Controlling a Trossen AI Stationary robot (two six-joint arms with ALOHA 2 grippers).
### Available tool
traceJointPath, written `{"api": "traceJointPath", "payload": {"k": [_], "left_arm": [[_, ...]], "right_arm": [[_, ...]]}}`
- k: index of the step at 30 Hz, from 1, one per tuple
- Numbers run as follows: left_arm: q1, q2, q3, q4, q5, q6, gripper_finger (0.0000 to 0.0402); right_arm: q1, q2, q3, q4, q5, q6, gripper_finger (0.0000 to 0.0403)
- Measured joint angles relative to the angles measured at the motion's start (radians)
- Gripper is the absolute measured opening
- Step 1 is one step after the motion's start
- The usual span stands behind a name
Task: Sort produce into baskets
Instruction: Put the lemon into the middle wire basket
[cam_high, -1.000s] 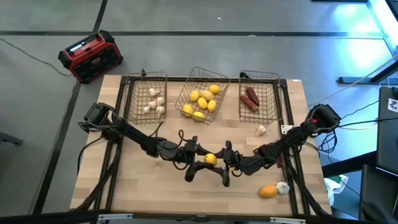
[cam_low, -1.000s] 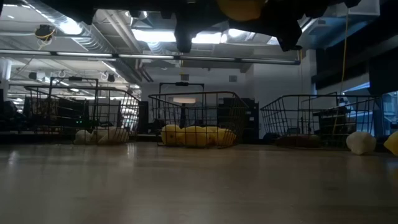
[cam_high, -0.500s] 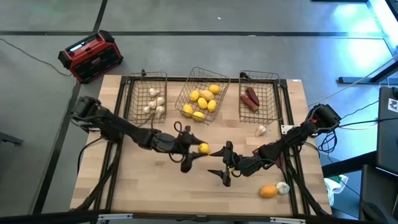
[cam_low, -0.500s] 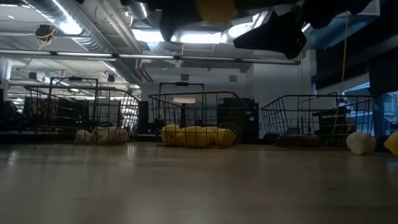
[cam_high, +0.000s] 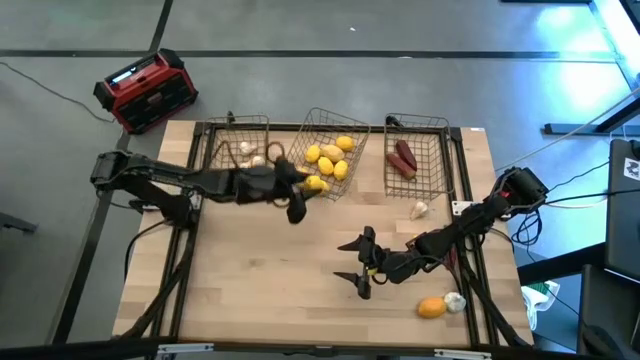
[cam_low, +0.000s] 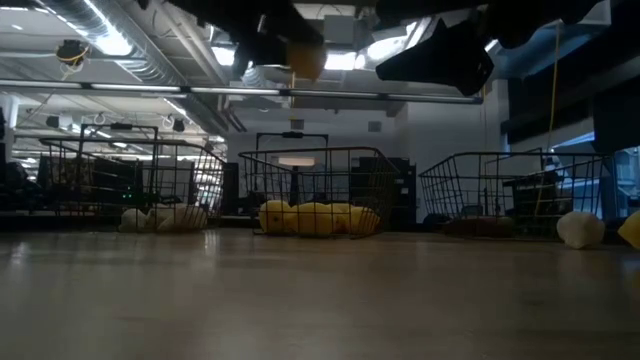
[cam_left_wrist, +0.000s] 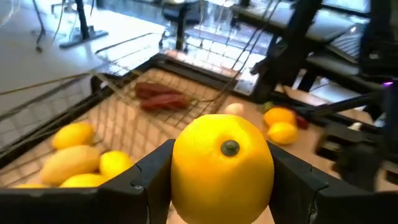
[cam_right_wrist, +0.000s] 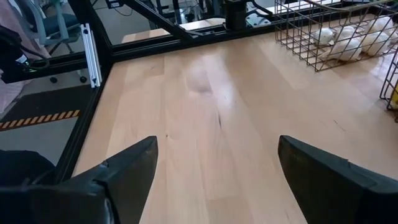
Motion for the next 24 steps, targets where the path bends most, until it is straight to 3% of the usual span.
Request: {"api": "traceJointPath", "payload": {"k": [5, 12, 24], "left_arm": [[0.114, 0.017, 0.101, -0.169, 0.093, -0.021, 0.0196], [0.247, 0.082, 0.291, -0.38, 0.115, 0.012, 0.0196], [0.353, 0.336, 0.551, -0.598, 0.158, 0.056, 0.0196]], "right_arm": [[-0.001, 0.0, 0.0, -0.003, 0.0, 0.021, 0.0331], [-0.002, 0.0, 0.0, -0.005, 0.0, 0.022, 0.0331], [-0.002, 0.0, 0.0, -0.006, 0.011, 0.022, 0.0331]]}}
